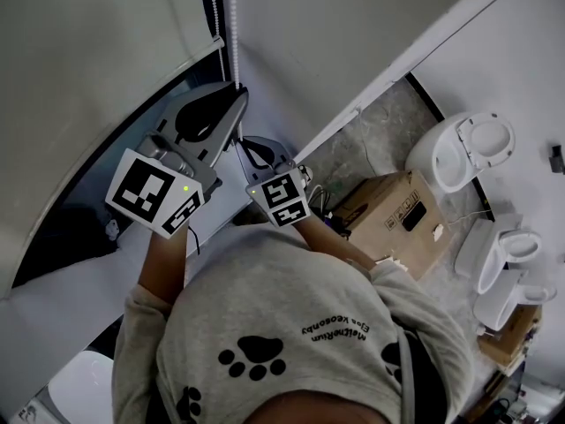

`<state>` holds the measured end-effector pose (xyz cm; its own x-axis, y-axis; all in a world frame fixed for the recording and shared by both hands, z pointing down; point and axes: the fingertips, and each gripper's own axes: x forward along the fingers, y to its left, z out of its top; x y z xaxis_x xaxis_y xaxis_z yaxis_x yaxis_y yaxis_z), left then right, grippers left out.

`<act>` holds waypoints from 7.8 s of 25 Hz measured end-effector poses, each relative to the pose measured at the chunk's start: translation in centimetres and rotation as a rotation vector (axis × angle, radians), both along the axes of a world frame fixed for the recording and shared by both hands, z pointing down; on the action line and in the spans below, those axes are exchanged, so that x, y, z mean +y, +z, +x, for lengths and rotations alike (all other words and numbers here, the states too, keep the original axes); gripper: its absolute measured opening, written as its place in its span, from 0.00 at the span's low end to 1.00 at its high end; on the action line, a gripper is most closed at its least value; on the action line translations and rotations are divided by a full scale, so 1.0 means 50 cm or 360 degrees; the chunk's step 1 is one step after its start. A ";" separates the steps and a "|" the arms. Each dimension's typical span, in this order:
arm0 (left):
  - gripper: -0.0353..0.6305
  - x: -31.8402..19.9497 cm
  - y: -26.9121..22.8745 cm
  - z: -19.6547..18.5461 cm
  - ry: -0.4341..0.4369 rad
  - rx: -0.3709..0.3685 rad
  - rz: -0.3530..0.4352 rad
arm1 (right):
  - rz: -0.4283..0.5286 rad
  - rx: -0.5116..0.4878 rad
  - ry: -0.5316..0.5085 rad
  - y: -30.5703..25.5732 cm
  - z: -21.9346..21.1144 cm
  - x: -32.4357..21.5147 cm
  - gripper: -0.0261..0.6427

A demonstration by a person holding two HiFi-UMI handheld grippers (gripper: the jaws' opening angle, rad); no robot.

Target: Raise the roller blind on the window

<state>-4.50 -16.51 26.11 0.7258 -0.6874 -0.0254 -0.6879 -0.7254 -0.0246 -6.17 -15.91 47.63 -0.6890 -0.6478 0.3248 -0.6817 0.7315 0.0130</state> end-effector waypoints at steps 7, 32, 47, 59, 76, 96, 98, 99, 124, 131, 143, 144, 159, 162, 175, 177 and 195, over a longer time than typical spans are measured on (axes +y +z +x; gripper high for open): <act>0.07 0.000 0.005 0.002 -0.0002 -0.0042 -0.0003 | 0.0016 -0.0009 -0.0006 0.004 -0.004 0.000 0.05; 0.06 0.026 0.033 0.006 0.0072 0.0206 -0.0091 | 0.0094 -0.0046 -0.0008 -0.097 0.020 0.038 0.17; 0.06 0.012 0.178 0.011 0.0042 0.0047 -0.0297 | 0.0256 -0.0258 0.0098 -0.257 0.091 0.038 0.17; 0.06 0.016 0.315 0.012 -0.0009 -0.0041 -0.0461 | 0.0324 -0.0317 0.0019 -0.329 0.062 0.031 0.17; 0.06 0.028 0.385 0.020 -0.0001 -0.0041 -0.0522 | 0.0518 -0.0347 -0.0024 -0.474 0.023 0.000 0.13; 0.07 0.034 0.379 0.044 -0.0009 -0.0016 -0.0356 | 0.0491 -0.0343 -0.0078 -0.484 0.010 -0.004 0.05; 0.07 0.035 0.376 0.042 -0.0005 0.0000 -0.0362 | 0.0483 -0.0348 -0.0084 -0.485 0.011 -0.009 0.05; 0.07 0.035 0.374 0.040 -0.0007 0.0001 -0.0361 | 0.0476 -0.0341 -0.0084 -0.482 0.012 -0.012 0.05; 0.29 0.085 0.277 -0.017 0.0045 0.0087 -0.0332 | 0.0191 -0.0170 -0.0060 -0.286 0.004 -0.032 0.05; 0.35 0.089 0.308 -0.040 0.0036 -0.0009 -0.0419 | 0.0097 -0.0090 -0.0055 -0.218 0.007 -0.030 0.05; 0.37 0.093 0.415 -0.089 -0.0085 -0.0056 -0.0615 | -0.0022 0.0006 -0.0034 -0.114 0.019 -0.023 0.05; 0.37 0.091 0.421 -0.093 -0.0112 -0.0067 -0.0619 | -0.0025 0.0002 -0.0035 -0.114 0.019 -0.023 0.05; 0.38 0.061 0.154 -0.050 -0.0075 0.0048 -0.0136 | -0.0069 0.0031 -0.0042 -0.076 0.022 -0.009 0.05; 0.37 0.054 0.097 -0.029 -0.0033 0.0047 -0.0053 | -0.0119 0.0079 -0.0059 -0.035 0.020 0.003 0.05; 0.21 0.030 0.032 0.011 -0.0005 0.0016 -0.0010 | -0.0164 0.0133 -0.0103 0.024 0.001 0.025 0.05; 0.19 0.027 0.026 0.011 -0.0012 0.0008 0.0003 | -0.0166 0.0144 -0.0114 0.033 -0.002 0.029 0.05; 0.07 0.030 0.076 0.000 0.0020 0.0154 -0.0152 | -0.0235 0.0184 -0.0153 0.086 -0.011 0.046 0.05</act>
<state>-4.49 -14.99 29.89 0.7316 -0.6811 -0.0304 -0.6747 -0.7297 0.1111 -6.72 -13.59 51.91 -0.6980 -0.5203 0.4921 -0.6087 0.7930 -0.0250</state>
